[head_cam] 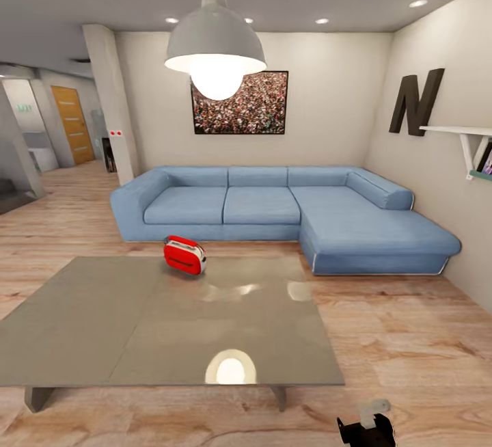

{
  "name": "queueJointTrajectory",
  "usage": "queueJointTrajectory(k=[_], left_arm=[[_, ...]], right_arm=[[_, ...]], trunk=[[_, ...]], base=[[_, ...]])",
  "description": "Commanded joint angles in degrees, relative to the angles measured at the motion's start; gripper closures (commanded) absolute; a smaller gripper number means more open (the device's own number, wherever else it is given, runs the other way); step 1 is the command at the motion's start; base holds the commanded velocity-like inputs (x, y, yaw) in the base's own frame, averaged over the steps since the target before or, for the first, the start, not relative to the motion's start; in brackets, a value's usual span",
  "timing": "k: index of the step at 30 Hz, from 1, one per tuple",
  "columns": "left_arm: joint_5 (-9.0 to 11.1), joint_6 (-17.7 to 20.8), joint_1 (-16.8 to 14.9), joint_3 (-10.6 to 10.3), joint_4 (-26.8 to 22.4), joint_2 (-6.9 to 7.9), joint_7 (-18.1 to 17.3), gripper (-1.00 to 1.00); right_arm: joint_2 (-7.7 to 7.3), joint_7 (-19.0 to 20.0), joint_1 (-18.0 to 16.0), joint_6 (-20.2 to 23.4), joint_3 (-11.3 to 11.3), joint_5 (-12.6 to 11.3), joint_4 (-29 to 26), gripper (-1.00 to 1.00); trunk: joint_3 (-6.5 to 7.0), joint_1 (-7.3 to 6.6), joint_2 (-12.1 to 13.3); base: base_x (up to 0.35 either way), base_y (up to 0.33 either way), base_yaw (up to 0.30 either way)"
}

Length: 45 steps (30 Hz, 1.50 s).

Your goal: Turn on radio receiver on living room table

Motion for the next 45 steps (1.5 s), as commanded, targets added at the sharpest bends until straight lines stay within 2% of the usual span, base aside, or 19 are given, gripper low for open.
queueJointTrajectory(k=[1,8,13,17,21,26,29,40,45], left_arm=[[0.00,0.00,0.00,0.00,0.00,0.00,0.00,-1.00],[0.08,0.00,0.00,-0.05,-0.26,0.09,0.00,-1.00],[0.20,0.00,0.01,-0.07,-2.33,0.46,0.01,-1.00],[-0.33,0.31,0.01,-0.08,-6.97,0.46,0.00,-1.00],[-1.78,0.70,0.00,-0.07,-12.34,0.46,0.00,-1.00],[-2.19,0.88,-0.04,-0.01,-18.06,0.59,0.22,-1.00],[-2.19,0.94,-0.23,0.00,-20.27,0.61,1.68,-1.00],[-2.19,0.97,-2.87,0.00,-21.28,0.55,3.02,-1.00],[-2.31,0.97,-3.03,0.00,-21.28,0.58,3.06,-1.00]], right_arm=[[0.00,0.00,0.00,-0.02,0.00,0.00,0.00,-1.00],[-0.01,0.00,0.00,-0.02,0.00,-0.02,0.00,-1.00],[0.00,0.00,0.00,0.00,0.00,-0.03,0.00,-1.00],[-0.01,0.00,0.00,0.00,0.00,-0.08,0.00,-1.00],[-0.01,0.00,0.00,-0.05,0.00,-0.09,0.01,-1.00],[-0.01,0.00,0.00,-0.08,0.00,-0.09,0.02,-1.00],[-0.01,0.00,0.00,-0.09,0.00,-0.08,0.01,-1.00],[0.00,-0.04,0.00,0.04,-0.15,0.02,-0.54,-1.00],[0.33,-0.01,0.00,0.37,-0.13,0.03,-6.32,-1.00]], trunk=[[0.00,0.00,0.00],[0.00,0.00,0.00],[0.00,0.00,0.00],[0.00,0.00,0.00],[0.00,0.00,0.00],[0.00,0.00,0.00],[0.00,0.00,0.00],[0.00,0.00,0.00],[0.00,0.00,0.00]], base=[[0.145,0.290,0.000],[0.145,0.290,0.000],[0.145,0.289,0.000],[0.145,0.288,0.000],[0.145,0.286,0.000],[0.147,0.276,0.000],[0.153,0.260,0.000],[0.159,0.250,0.000],[0.165,0.240,0.000]])
